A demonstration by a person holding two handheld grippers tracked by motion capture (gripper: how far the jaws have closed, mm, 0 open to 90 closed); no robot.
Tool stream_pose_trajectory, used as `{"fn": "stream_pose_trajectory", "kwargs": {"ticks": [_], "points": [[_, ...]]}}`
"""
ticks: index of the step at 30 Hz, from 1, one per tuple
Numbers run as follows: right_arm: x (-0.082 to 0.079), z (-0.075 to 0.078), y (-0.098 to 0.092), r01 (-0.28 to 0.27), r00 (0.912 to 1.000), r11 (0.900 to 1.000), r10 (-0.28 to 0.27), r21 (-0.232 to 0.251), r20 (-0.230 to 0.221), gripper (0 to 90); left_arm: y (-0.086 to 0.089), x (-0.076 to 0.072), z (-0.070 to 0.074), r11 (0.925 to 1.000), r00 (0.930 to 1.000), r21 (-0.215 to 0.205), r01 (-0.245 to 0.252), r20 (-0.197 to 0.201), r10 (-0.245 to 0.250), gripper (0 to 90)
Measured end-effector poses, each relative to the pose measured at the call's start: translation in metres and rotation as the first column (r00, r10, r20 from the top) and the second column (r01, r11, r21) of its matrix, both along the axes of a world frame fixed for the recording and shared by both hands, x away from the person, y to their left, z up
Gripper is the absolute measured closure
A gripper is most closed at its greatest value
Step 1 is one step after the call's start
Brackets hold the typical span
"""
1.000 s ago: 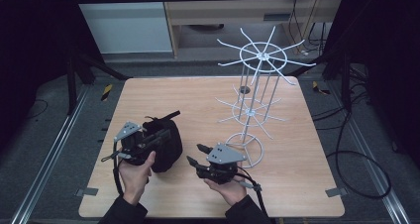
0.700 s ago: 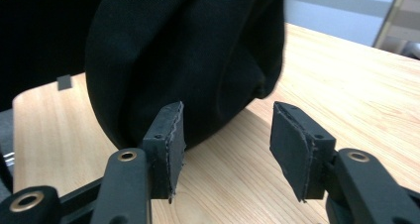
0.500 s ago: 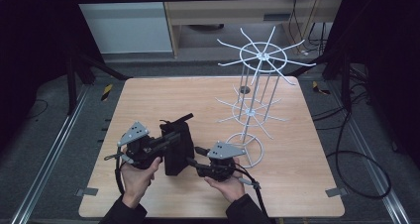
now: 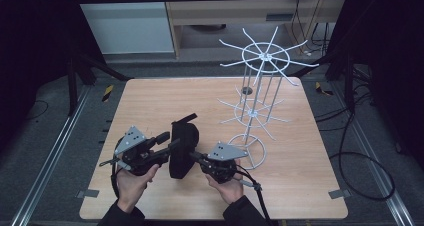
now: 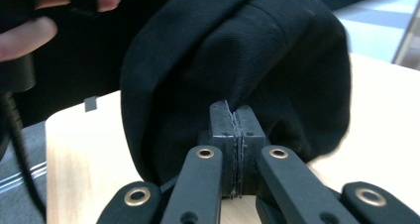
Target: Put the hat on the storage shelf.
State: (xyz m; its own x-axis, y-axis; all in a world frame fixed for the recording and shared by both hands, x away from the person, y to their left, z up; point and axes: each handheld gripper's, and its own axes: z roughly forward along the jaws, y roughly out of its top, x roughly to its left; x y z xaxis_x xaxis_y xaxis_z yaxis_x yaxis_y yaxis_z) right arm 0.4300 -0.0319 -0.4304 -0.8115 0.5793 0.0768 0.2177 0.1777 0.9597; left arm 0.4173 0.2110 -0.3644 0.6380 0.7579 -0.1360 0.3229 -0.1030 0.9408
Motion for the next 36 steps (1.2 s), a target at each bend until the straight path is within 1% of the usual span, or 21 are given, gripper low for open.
{"fn": "stream_pose_trajectory", "kwargs": {"ticks": [1, 2, 3, 4, 5, 6, 8, 9, 11, 12, 14, 16, 19, 22, 26, 28, 29, 30, 31, 33, 36], "points": [[0.001, 0.002, 0.002, 0.02, 0.9998, 1.0, -0.02, 0.004, -0.008, 89.8, 0.004, -0.006, -0.001, 0.9995, 0.9997, 0.022, -0.022, 0.014, 0.021, 40.5], [0.001, 0.002, 0.002, 0.02, 0.9998, 1.0, -0.02, 0.004, -0.008, 89.8, 0.004, -0.006, -0.001, 0.9995, 0.9997, 0.022, -0.022, 0.014, 0.021, 38.4], [0.002, 0.004, 0.003, 0.034, 0.9994, 0.999, -0.034, 0.005, -0.01, 89.8, 0.006, -0.013, -0.003, 0.9981, 0.9992, 0.05, -0.036, 0.018, 0.035, 36.5], [0.002, 0.004, 0.003, 0.034, 0.9994, 0.999, -0.034, 0.005, -0.01, 89.8, 0.006, -0.013, -0.003, 0.9981, 0.9992, 0.05, -0.036, 0.018, 0.035, 35.7], [0.002, 0.005, 0.005, 0.057, 0.9983, 0.998, -0.057, -0.006, -0.01, 89.7, 0.007, -0.019, -0.01, 0.9955, 0.9988, 0.082, -0.047, 0.015, 0.046, 34.5], [0.002, 0.005, 0.005, 0.057, 0.9983, 0.998, -0.057, -0.006, -0.01, 89.7, 0.007, -0.019, -0.01, 0.9955, 0.9988, 0.082, -0.047, 0.015, 0.046, 33.9], [0.002, 0.008, 0.009, 0.077, 0.997, 0.997, -0.077, -0.016, -0.003, 89.7, 0.007, -0.024, -0.02, 0.9913, 0.9982, 0.117, -0.059, 0.0, 0.06, 33.9], [0.002, 0.008, 0.011, 0.081, 0.9967, 0.997, -0.081, -0.016, -0.007, 89.7, 0.008, -0.026, -0.028, 0.989, 0.9976, 0.133, -0.064, -0.019, 0.067, 34.2], [0.002, 0.008, 0.012, 0.083, 0.9966, 0.996, -0.083, -0.017, -0.003, 89.6, 0.007, -0.026, -0.033, 0.987, 0.9971, 0.147, -0.066, -0.028, 0.071, 35.4], [0.002, 0.009, 0.016, 0.082, 0.9966, 0.996, -0.082, -0.022, -0.006, 89.5, 0.005, -0.025, -0.041, 0.9834, 0.9959, 0.166, -0.072, -0.042, 0.08, 36.7], [0.002, 0.01, 0.019, 0.085, 0.9963, 0.996, -0.085, -0.03, -0.005, 89.4, 0.004, -0.023, -0.045, 0.982, 0.9951, 0.174, -0.073, -0.053, 0.083, 38.9], [0.002, 0.01, 0.021, 0.086, 0.9963, 0.996, -0.086, -0.031, -0.004, 89.3, 0.004, -0.021, -0.047, 0.9815, 0.9948, 0.176, -0.074, -0.055, 0.085, 39.4], [0.003, 0.011, 0.025, 0.085, 0.9963, 0.996, -0.085, -0.034, -0.006, 89.2, 0.002, -0.02, -0.05, 0.9762, 0.994, 0.197, -0.09, -0.043, 0.101, 43.7], [0.005, 0.012, 0.032, 0.077, 0.9969, 0.996, -0.078, -0.044, -0.006, 88.3, 0.006, -0.017, -0.051, 0.9777, 0.9922, 0.181, -0.107, -0.043, 0.117, 56.2], [0.007, 0.012, 0.035, 0.072, 0.9974, 0.996, -0.072, -0.051, -0.006, 85.2, 0.01, -0.015, -0.052, 0.9775, 0.99, 0.173, -0.121, -0.051, 0.132, 57.1], [0.007, 0.013, 0.036, 0.071, 0.9975, 0.996, -0.07, -0.05, 0.01, 80.2, 0.014, -0.013, -0.052, 0.978, 0.9873, 0.158, -0.136, -0.06, 0.147, 57.3], [0.005, 0.014, 0.036, 0.079, 0.9964, 0.996, -0.078, -0.043, 0.033, 75.6, 0.016, -0.012, -0.053, 0.9776, 0.986, 0.154, -0.143, -0.063, 0.155, 57.5], [0.005, 0.015, 0.035, 0.08, 0.9962, 0.996, -0.078, -0.042, 0.037, 74.3, 0.02, -0.01, -0.054, 0.9754, 0.9827, 0.152, -0.16, -0.069, 0.172, 57.5], [0.005, 0.015, 0.035, 0.08, 0.9962, 0.996, -0.078, -0.042, 0.037, 74.3, 0.02, -0.01, -0.054, 0.9754, 0.9827, 0.152, -0.16, -0.069, 0.172, 57.6], [0.003, 0.016, 0.031, 0.097, 0.9938, 0.994, -0.094, -0.044, 0.059, 71.8, 0.027, -0.006, -0.056, 0.9729, 0.977, 0.14, -0.184, -0.084, 0.196, 57.5], [0.005, 0.013, 0.021, 0.117, 0.992, 0.991, -0.114, -0.059, 0.053, 69.3, 0.041, 0.001, -0.059, 0.9742, 0.9656, 0.071, -0.214, -0.135, 0.222, 57.7]]}}
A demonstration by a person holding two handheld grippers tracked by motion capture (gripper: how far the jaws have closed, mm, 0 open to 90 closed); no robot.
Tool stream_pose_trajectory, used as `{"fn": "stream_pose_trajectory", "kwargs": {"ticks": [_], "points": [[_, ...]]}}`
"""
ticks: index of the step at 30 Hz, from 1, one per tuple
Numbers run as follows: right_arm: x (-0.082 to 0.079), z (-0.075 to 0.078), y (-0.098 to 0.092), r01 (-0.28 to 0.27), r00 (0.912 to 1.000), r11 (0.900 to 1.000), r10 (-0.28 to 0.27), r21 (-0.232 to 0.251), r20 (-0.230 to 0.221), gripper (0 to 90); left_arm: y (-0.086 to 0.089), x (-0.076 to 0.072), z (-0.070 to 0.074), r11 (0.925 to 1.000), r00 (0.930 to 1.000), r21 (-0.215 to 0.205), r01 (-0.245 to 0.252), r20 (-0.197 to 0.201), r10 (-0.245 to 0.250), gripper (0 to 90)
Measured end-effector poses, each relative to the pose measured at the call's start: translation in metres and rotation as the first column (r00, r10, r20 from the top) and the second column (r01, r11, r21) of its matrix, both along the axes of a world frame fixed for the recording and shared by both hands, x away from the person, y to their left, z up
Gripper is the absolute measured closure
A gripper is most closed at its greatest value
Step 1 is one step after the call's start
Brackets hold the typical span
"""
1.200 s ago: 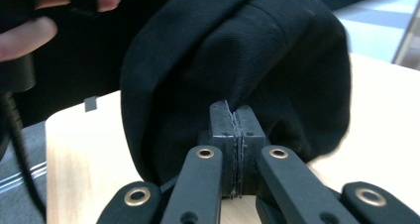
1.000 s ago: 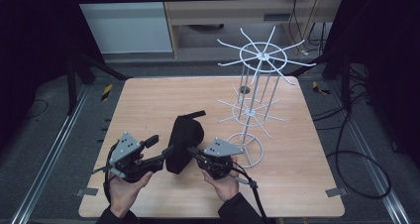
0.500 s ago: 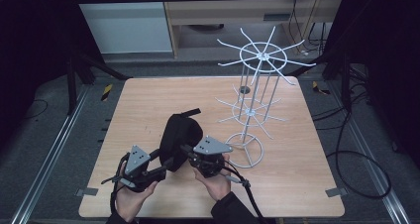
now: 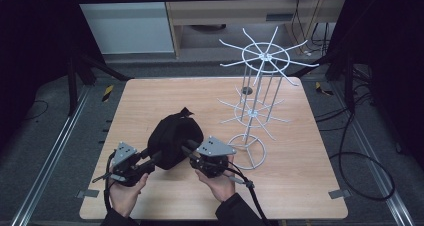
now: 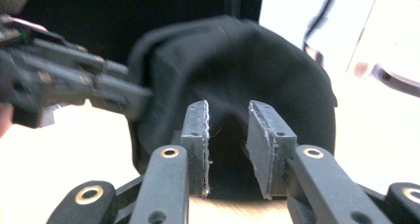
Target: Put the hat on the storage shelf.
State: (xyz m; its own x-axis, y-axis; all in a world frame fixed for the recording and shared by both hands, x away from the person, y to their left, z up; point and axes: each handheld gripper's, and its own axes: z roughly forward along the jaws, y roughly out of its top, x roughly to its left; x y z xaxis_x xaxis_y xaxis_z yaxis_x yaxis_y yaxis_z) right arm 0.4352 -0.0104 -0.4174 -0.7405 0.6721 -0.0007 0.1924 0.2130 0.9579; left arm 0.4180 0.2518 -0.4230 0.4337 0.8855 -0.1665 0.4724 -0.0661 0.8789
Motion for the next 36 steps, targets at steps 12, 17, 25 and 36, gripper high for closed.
{"fn": "stream_pose_trajectory", "kwargs": {"ticks": [12, 17, 25, 36], "points": [[0.005, -0.022, -0.008, 0.016, 0.9979, 0.998, -0.019, -0.059, -0.062, 64.8, 0.034, 0.014, -0.011, 0.9878, 0.9874, 0.0, -0.156, -0.031, 0.156, 54.8], [0.004, -0.026, -0.009, 0.01, 0.9974, 0.997, -0.015, -0.078, -0.07, 63.6, 0.05, 0.023, -0.021, 0.9766, 0.9746, 0.002, -0.215, -0.065, 0.215, 52.6], [0.003, -0.031, -0.012, 0.006, 0.9963, 0.995, -0.014, -0.096, -0.084, 61.9, 0.059, 0.03, -0.033, 0.9629, 0.9548, 0.033, -0.268, -0.125, 0.27, 48.9], [0.003, -0.031, -0.024, 0.023, 0.9962, 0.995, -0.031, -0.095, -0.082, 58.9, 0.065, 0.027, -0.047, 0.9545, 0.9411, 0.128, -0.27, -0.175, 0.289, 37.7]]}}
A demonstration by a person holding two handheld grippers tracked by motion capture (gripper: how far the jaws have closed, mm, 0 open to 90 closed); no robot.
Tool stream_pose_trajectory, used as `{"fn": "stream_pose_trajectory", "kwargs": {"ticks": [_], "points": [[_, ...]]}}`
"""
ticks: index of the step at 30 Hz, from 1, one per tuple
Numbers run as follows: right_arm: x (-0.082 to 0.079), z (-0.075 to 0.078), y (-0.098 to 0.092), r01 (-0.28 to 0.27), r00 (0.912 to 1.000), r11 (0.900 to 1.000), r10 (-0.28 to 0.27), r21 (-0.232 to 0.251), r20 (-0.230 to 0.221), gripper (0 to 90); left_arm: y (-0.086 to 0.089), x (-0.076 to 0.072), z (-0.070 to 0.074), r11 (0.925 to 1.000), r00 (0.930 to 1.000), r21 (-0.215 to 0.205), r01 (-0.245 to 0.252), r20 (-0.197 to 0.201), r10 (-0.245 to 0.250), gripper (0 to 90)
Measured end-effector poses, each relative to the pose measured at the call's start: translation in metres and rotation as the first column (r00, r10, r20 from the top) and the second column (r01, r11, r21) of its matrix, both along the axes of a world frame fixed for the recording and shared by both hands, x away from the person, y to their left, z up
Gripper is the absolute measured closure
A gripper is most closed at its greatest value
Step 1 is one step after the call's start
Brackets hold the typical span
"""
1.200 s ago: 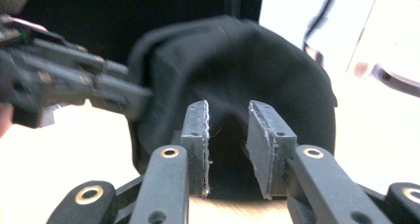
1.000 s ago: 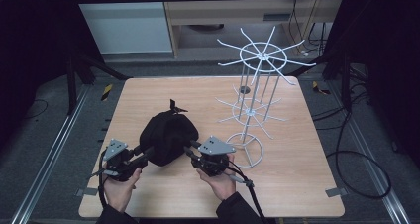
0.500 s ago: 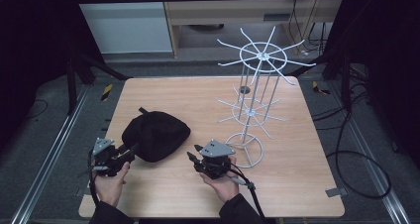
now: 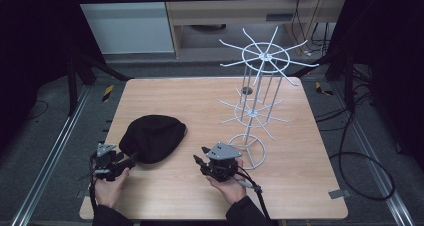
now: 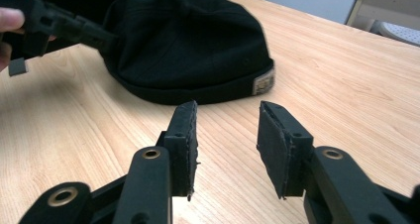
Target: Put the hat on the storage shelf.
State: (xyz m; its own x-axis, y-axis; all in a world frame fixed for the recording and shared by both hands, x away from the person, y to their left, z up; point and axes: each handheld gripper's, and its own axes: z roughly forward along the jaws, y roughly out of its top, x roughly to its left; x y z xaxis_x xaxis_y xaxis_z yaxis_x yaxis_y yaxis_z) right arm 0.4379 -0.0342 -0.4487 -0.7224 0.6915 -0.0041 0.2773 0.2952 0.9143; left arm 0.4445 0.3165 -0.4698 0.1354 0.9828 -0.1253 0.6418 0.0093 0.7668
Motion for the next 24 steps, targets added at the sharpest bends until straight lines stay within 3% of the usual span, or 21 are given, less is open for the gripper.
{"fn": "stream_pose_trajectory", "kwargs": {"ticks": [2, 6, 10, 12, 13, 14, 16, 19, 20, 24], "points": [[0.0, 0.0, -0.002, 0.008, 1.0, 1.0, -0.008, 0.003, 0.0, 57.4, 0.0, -0.002, 0.0, 1.0, 1.0, 0.009, 0.002, -0.003, -0.002, 33.1], [0.0, 0.002, -0.008, 0.017, 0.9999, 1.0, -0.017, -0.009, 0.0, 53.7, -0.004, -0.009, 0.005, 0.9969, 0.9994, 0.078, 0.004, 0.033, -0.007, 29.1], [0.0, 0.003, -0.012, 0.029, 0.9996, 0.999, -0.029, -0.014, -0.006, 48.8, -0.007, -0.014, 0.016, 0.9943, 0.9949, 0.097, 0.044, 0.086, -0.053, 28.1], [-0.002, 0.003, -0.014, 0.03, 0.9995, 0.999, -0.03, -0.028, -0.008, 46.1, -0.009, -0.015, 0.023, 0.9926, 0.9893, 0.1, 0.069, 0.122, -0.081, 28.2], [-0.004, 0.003, -0.017, 0.026, 0.9996, 0.999, -0.026, -0.031, -0.009, 43.4, -0.008, -0.015, 0.03, 0.9906, 0.9828, 0.101, 0.092, 0.151, -0.107, 28.7], [-0.004, 0.003, -0.017, 0.026, 0.9996, 0.999, -0.026, -0.031, -0.009, 43.4, -0.008, -0.015, 0.03, 0.9906, 0.9828, 0.101, 0.092, 0.151, -0.107, 29.3], [-0.007, 0.003, -0.022, 0.027, 0.9996, 0.999, -0.027, -0.034, -0.009, 40.2, -0.004, -0.013, 0.037, 0.9876, 0.9756, 0.094, 0.125, 0.169, -0.14, 30.2], [-0.013, 0.002, -0.032, 0.025, 0.9995, 0.999, -0.026, -0.035, -0.015, 37.7, 0.0, -0.008, 0.043, 0.9828, 0.9691, 0.084, 0.164, 0.172, -0.177, 32.0], [-0.019, 0.001, -0.044, 0.027, 0.9995, 0.999, -0.027, -0.029, -0.014, 36.9, 0.001, -0.004, 0.046, 0.978, 0.9653, 0.089, 0.189, 0.166, -0.202, 32.6], [-0.028, -0.002, -0.062, 0.037, 0.9992, 0.999, -0.037, -0.037, -0.016, 36.3, 0.0, 0.004, 0.049, 0.9673, 0.9564, 0.108, 0.229, 0.159, -0.245, 33.5]]}}
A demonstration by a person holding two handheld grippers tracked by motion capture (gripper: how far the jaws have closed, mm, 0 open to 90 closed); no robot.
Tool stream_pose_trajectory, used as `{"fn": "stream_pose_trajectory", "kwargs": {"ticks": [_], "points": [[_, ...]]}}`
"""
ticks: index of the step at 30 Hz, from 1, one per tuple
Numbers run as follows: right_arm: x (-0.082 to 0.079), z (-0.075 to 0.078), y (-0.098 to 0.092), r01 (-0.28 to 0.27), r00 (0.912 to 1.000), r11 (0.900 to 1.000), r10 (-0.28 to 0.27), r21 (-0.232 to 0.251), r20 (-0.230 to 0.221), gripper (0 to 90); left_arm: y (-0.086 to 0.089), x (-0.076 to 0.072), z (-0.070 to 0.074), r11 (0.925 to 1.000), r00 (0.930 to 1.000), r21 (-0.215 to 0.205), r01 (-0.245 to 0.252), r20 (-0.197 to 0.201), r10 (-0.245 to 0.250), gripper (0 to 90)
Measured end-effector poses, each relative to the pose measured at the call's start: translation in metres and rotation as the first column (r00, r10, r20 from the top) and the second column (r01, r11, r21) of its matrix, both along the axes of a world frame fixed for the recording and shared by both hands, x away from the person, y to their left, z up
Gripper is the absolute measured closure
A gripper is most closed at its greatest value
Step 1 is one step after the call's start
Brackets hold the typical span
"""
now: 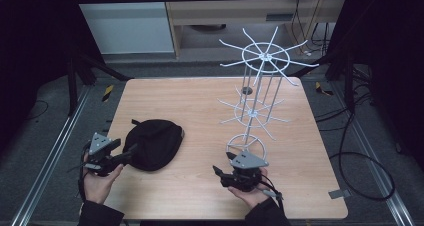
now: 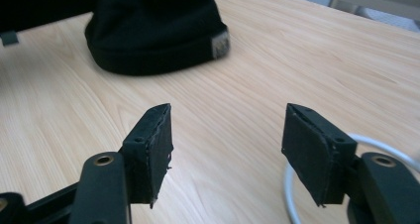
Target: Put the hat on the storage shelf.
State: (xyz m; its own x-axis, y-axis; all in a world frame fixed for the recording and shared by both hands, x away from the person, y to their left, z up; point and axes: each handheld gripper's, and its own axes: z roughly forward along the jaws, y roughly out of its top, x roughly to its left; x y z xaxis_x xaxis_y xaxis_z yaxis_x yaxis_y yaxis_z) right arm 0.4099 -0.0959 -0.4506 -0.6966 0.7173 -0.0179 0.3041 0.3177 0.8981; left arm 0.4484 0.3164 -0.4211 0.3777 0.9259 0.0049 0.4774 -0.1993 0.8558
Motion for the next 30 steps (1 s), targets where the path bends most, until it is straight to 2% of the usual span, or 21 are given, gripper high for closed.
{"fn": "stream_pose_trajectory", "kwargs": {"ticks": [1, 2, 3, 5, 8, 10, 12, 13, 14, 15, 18, 19, 20, 21, 23, 24, 30], "points": [[-0.007, -0.003, -0.017, 0.022, 0.9998, 1.0, -0.022, -0.006, 0.005, 36.4, -0.002, 0.006, 0.0, 0.9998, 0.9999, 0.009, 0.015, -0.006, -0.015, 34.2], [-0.007, -0.003, -0.017, 0.022, 0.9998, 1.0, -0.022, -0.006, 0.005, 36.4, -0.002, 0.006, 0.0, 0.9998, 0.9999, 0.009, 0.015, -0.006, -0.015, 34.5], [-0.012, -0.007, -0.032, 0.045, 0.999, 0.999, -0.045, -0.01, 0.0, 36.4, -0.006, 0.013, 0.001, 0.9989, 0.9993, 0.033, 0.034, -0.014, -0.034, 34.7], [-0.013, -0.008, -0.038, 0.054, 0.9985, 0.998, -0.054, -0.01, -0.001, 36.5, -0.009, 0.016, 0.001, 0.9983, 0.9991, 0.043, 0.039, -0.016, -0.039, 35.1], [-0.015, -0.011, -0.06, 0.099, 0.995, 0.995, -0.099, -0.014, -0.012, 36.7, -0.016, 0.027, 0.0, 0.9942, 0.9981, 0.089, 0.059, -0.024, -0.057, 35.9], [-0.015, -0.013, -0.079, 0.145, 0.9893, 0.989, -0.146, -0.02, -0.011, 36.8, -0.022, 0.036, -0.001, 0.9906, 0.9968, 0.115, 0.074, -0.037, -0.07, 37.3], [-0.015, -0.013, -0.083, 0.155, 0.9878, 0.988, -0.156, -0.019, -0.009, 36.8, -0.024, 0.04, -0.002, 0.9884, 0.9958, 0.126, 0.084, -0.045, -0.079, 37.3], [-0.013, -0.013, -0.095, 0.188, 0.982, 0.982, -0.189, -0.014, -0.013, 36.6, -0.027, 0.045, -0.003, 0.9842, 0.9942, 0.146, 0.099, -0.057, -0.092, 37.3], [-0.013, -0.013, -0.098, 0.2, 0.9796, 0.98, -0.2, -0.01, -0.017, 36.5, -0.028, 0.048, -0.003, 0.9825, 0.9933, 0.153, 0.107, -0.06, -0.099, 37.4], [-0.012, -0.013, -0.103, 0.211, 0.9772, 0.977, -0.211, -0.009, -0.018, 36.3, -0.028, 0.048, -0.003, 0.9825, 0.9933, 0.153, 0.107, -0.06, -0.099, 37.8], [-0.009, -0.014, -0.111, 0.232, 0.9724, 0.973, -0.233, -0.009, -0.02, 36.0, -0.031, 0.055, -0.006, 0.9787, 0.9885, 0.157, 0.132, -0.094, -0.119, 38.0], [-0.007, -0.015, -0.12, 0.252, 0.9673, 0.968, -0.253, -0.007, -0.024, 35.9, -0.033, 0.059, -0.009, 0.9768, 0.9863, 0.163, 0.138, -0.112, -0.121, 38.5], [-0.007, -0.015, -0.12, 0.252, 0.9673, 0.968, -0.253, -0.007, -0.024, 35.9, -0.033, 0.059, -0.009, 0.9768, 0.9863, 0.163, 0.138, -0.112, -0.121, 38.7], [-0.006, -0.016, -0.127, 0.268, 0.9628, 0.963, -0.269, -0.008, -0.029, 36.0, -0.034, 0.062, -0.013, 0.9744, 0.9828, 0.17, 0.147, -0.137, -0.124, 38.9], [-0.005, -0.017, -0.13, 0.274, 0.9613, 0.962, -0.274, -0.009, -0.028, 36.0, -0.034, 0.064, -0.015, 0.9738, 0.9819, 0.172, 0.149, -0.142, -0.125, 39.3], [-0.004, -0.018, -0.135, 0.288, 0.9572, 0.958, -0.288, -0.014, -0.029, 36.0, -0.034, 0.064, -0.017, 0.9741, 0.9817, 0.17, 0.149, -0.143, -0.125, 40.6], [-0.002, -0.022, -0.145, 0.317, 0.9473, 0.948, -0.317, -0.016, -0.046, 36.5, -0.033, 0.064, -0.02, 0.9724, 0.9797, 0.171, 0.158, -0.15, -0.133, 44.3]]}}
